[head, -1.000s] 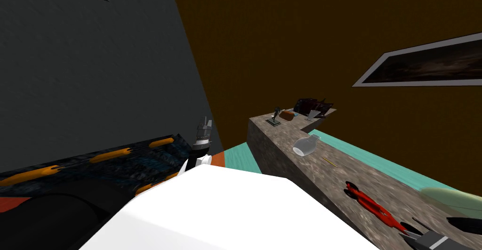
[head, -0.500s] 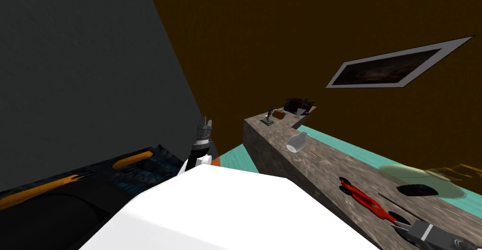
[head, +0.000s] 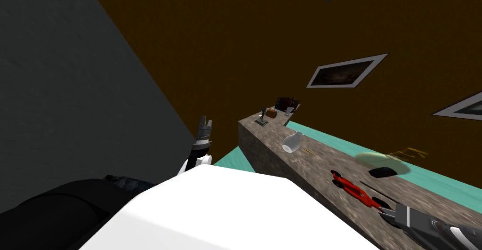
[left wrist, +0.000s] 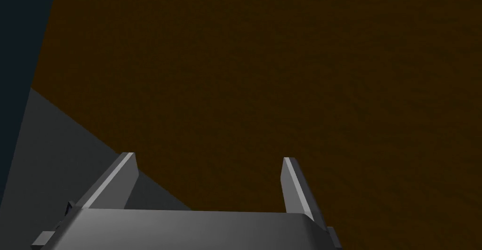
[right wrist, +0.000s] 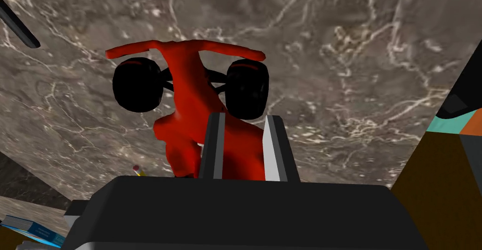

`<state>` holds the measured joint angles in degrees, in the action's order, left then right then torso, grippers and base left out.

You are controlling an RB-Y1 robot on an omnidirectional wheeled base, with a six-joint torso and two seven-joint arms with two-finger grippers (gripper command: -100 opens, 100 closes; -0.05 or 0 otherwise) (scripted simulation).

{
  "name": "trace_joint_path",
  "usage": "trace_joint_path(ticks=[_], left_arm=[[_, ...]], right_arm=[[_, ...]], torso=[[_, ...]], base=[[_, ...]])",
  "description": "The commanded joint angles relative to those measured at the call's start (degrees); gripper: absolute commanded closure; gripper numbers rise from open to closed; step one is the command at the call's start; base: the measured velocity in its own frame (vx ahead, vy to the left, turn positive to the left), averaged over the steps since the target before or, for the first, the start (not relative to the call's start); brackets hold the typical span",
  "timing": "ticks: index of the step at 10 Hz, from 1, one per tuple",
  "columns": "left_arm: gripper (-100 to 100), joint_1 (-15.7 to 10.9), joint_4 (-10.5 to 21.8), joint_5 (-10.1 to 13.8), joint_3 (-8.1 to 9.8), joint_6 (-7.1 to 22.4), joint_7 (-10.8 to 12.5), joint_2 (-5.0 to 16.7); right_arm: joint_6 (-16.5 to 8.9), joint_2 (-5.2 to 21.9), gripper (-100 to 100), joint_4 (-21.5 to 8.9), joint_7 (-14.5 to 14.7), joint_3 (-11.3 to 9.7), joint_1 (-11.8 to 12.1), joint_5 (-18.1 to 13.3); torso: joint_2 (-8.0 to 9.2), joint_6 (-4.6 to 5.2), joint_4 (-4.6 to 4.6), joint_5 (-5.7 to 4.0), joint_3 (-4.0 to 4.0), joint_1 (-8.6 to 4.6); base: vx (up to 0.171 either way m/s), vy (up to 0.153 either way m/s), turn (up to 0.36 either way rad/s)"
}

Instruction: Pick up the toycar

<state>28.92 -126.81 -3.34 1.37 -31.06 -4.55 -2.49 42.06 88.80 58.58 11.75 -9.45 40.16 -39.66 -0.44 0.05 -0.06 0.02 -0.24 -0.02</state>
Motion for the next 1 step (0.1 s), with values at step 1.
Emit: trace_joint_path(ticks=[1], left_arm=[[0,0.00,0.00,0.00,0.00,0.00,0.00,0.00]], right_arm=[[0.00,0.00,0,0.00,0.00,0.00,0.00,0.00]], torso=[[0.00,0.00,0.00,0.00,0.00,0.00]], base=[[0.012,0.003,0.012]])
